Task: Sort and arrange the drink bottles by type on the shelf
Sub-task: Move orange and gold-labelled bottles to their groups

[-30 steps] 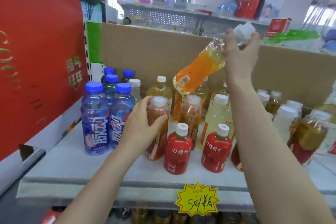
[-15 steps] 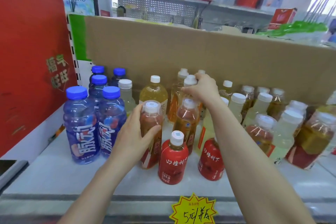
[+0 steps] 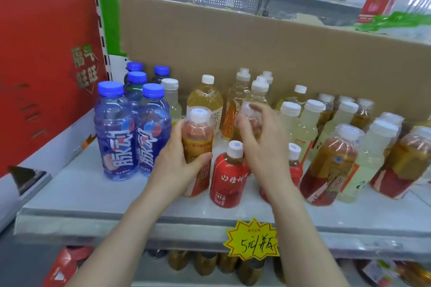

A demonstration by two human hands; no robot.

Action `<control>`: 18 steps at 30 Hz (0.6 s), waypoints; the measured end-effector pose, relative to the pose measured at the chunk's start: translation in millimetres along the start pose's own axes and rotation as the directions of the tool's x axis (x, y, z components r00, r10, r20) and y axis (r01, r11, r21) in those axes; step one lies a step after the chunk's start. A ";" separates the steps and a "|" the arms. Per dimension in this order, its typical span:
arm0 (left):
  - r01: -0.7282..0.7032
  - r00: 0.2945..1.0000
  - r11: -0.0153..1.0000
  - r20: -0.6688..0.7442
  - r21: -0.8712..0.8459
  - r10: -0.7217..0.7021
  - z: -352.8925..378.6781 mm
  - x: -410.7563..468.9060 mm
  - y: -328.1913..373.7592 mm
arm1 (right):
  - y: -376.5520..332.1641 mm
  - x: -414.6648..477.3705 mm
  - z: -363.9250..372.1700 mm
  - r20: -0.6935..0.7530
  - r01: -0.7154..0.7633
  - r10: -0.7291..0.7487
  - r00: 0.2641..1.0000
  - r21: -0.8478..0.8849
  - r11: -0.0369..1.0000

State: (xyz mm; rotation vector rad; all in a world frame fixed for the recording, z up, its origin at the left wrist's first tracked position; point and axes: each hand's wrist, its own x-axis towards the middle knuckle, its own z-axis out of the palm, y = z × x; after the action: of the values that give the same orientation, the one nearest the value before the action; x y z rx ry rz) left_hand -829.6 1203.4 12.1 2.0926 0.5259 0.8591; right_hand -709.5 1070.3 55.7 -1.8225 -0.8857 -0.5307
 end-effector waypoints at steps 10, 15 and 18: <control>0.089 0.995 0.996 -0.055 -0.006 -0.089 -9.8 -32.0 -18.3 | 12.5 -85.2 30.9 0.176 -0.307 0.308 0.935 -0.031 0.951; 0.166 0.985 0.986 -0.035 -0.020 -0.167 -0.3 -41.4 -29.7 | 11.5 -90.3 29.4 0.198 -0.395 0.396 0.897 -0.047 0.917; 0.147 0.988 0.986 -0.036 -0.084 -0.150 -3.4 -42.5 -25.5 | 9.1 -88.0 27.0 0.184 -0.416 0.411 0.893 -0.014 0.909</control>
State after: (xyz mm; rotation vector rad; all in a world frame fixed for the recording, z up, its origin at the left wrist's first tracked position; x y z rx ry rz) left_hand -863.0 1194.3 -23.5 1.9385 0.6502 0.8254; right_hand -759.3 1063.7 -21.9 -1.9866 -0.5892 -0.0808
